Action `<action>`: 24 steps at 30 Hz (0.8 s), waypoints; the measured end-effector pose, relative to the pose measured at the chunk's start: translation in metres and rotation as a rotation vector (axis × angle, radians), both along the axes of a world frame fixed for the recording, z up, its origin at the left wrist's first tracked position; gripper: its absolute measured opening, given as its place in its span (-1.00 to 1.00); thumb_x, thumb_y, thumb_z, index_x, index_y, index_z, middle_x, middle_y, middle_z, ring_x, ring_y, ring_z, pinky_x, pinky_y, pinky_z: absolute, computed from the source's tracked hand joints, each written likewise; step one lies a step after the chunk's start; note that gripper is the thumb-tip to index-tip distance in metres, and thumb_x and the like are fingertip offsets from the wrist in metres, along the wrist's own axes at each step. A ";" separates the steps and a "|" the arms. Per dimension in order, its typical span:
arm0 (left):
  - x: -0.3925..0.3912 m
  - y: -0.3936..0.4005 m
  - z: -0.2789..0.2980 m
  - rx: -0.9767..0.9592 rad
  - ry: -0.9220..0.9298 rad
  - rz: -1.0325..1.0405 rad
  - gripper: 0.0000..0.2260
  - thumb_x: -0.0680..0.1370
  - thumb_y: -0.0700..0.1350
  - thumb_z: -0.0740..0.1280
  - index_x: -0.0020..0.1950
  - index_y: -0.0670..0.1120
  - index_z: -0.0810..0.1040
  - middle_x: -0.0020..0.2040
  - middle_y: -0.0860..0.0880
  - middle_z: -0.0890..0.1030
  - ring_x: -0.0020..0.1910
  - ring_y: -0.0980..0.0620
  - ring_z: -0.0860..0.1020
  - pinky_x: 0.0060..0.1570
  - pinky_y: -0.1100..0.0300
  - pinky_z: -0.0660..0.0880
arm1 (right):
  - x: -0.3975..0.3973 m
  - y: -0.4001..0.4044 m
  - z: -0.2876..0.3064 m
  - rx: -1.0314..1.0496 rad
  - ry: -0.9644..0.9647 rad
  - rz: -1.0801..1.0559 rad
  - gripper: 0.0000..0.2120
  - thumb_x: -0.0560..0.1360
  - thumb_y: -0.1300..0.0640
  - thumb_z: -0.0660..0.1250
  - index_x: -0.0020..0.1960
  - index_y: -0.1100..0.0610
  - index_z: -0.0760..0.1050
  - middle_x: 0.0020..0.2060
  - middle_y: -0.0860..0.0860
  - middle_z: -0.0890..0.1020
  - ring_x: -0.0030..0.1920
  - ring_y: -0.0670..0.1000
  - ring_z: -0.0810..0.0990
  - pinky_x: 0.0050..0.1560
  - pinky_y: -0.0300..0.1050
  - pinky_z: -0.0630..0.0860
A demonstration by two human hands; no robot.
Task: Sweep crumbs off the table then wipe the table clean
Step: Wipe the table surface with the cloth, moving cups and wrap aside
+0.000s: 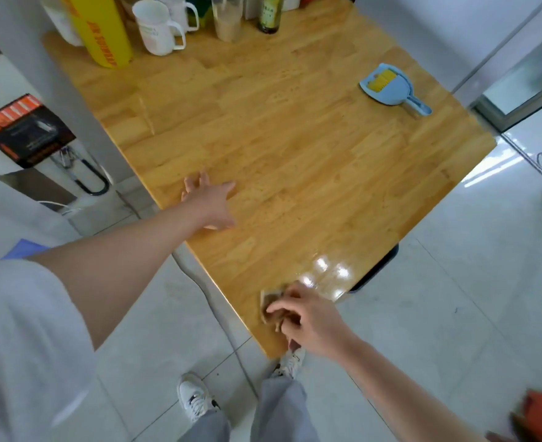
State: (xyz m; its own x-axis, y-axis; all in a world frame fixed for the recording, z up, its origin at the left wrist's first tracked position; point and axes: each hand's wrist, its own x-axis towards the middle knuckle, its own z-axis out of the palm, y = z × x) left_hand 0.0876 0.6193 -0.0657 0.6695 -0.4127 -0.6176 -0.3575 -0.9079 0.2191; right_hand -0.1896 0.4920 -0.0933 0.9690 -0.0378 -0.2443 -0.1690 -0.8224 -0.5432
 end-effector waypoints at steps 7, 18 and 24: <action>0.002 -0.004 0.004 0.014 0.000 -0.025 -0.14 0.47 0.13 0.49 0.61 0.18 0.04 0.60 -0.24 -0.23 0.53 -0.46 -0.17 0.47 -0.29 0.10 | 0.026 -0.030 -0.006 -0.161 0.038 -0.781 -0.72 0.52 0.10 0.30 0.18 -0.15 0.53 0.14 0.00 0.47 -0.20 0.01 0.63 -0.07 -0.01 0.62; 0.002 -0.002 0.003 0.014 0.001 -0.047 -0.14 0.50 0.15 0.46 0.62 0.17 -0.02 0.60 -0.25 -0.23 0.53 -0.46 -0.17 0.49 -0.29 0.10 | 0.044 -0.050 -0.008 -0.097 -0.039 -0.821 -0.62 0.57 0.18 0.25 0.33 -0.08 0.51 0.23 0.06 0.46 0.04 0.10 0.60 0.06 -0.10 0.50; 0.004 -0.004 0.005 0.002 0.012 -0.025 -0.15 0.49 0.13 0.47 0.62 0.16 0.01 0.60 -0.25 -0.25 0.53 -0.46 -0.18 0.49 -0.29 0.10 | 0.053 0.023 -0.011 -0.082 -0.062 -0.453 -0.63 0.56 0.09 0.26 0.33 -0.18 0.48 0.20 -0.02 0.48 -0.08 -0.03 0.60 -0.08 -0.13 0.59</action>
State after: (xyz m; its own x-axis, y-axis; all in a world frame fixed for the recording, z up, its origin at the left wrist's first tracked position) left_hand 0.0918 0.6154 -0.0607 0.6512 -0.4282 -0.6265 -0.3775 -0.8990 0.2221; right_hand -0.1365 0.5153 -0.1041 0.8629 -0.4776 -0.1651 -0.4907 -0.7138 -0.4996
